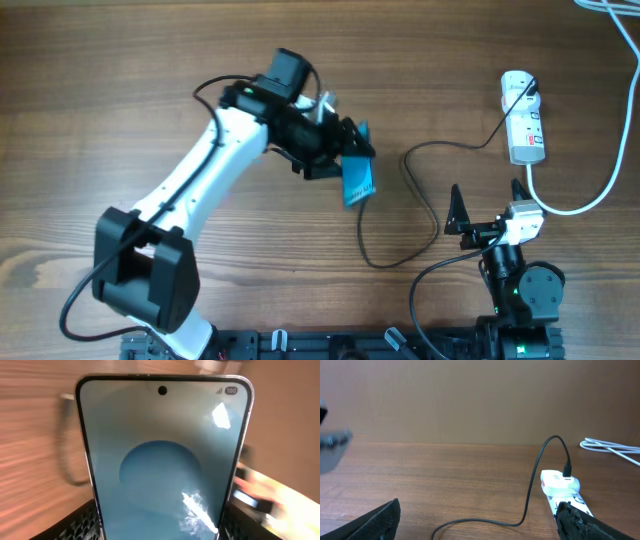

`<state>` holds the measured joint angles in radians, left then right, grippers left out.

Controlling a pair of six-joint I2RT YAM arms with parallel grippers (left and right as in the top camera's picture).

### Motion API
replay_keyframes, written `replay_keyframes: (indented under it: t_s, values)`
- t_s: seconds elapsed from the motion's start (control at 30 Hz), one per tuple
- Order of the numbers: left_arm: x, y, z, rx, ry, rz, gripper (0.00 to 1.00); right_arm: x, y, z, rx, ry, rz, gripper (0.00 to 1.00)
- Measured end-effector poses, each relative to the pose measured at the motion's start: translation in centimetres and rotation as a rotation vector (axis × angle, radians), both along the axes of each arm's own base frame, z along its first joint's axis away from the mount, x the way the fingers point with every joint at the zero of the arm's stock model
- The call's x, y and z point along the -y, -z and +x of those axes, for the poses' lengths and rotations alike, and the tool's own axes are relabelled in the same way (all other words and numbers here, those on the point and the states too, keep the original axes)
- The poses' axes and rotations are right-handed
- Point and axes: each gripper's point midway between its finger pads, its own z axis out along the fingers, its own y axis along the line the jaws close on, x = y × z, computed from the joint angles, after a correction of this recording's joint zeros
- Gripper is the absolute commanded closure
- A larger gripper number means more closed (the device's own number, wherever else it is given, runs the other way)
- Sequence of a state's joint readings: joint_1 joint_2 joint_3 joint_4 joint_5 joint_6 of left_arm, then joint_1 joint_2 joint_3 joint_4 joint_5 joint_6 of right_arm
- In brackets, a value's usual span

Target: Plug charger to phone and switch on socket

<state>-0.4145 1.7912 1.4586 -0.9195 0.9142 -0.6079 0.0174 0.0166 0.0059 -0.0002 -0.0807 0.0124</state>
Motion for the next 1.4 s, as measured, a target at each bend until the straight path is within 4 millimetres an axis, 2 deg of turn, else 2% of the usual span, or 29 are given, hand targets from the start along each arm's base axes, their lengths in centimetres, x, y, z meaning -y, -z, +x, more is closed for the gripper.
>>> replay_keyframes:
  t_s: [0.2,0.33,0.6,0.73,0.93,1.4]
  values:
    - [-0.5,-5.5,0.5,-0.084,0.025,-0.333,0.33,0.0,0.0,0.0,0.000,0.000,0.000,0.00]
    - [-1.7,-7.1,1.0,-0.179,-0.015,-0.410,0.35,0.0,0.0,0.0,0.000,0.000,0.000,0.00]
    - [-4.3,-8.0,2.7,-0.391,-0.161,-0.428,0.37,0.0,0.0,0.0,0.000,0.000,0.000,0.00]
    - [-4.8,-8.1,3.0,-0.445,-0.194,-0.426,0.37,0.0,0.0,0.0,0.000,0.000,0.000,0.00]
    - [-5.3,-8.1,3.4,-0.516,-0.237,-0.415,0.44,0.0,0.0,0.0,0.000,0.000,0.000,0.00]
    - [-6.8,-8.2,4.8,-0.517,-0.291,-0.429,0.42,0.0,0.0,0.0,0.000,0.000,0.000,0.00]
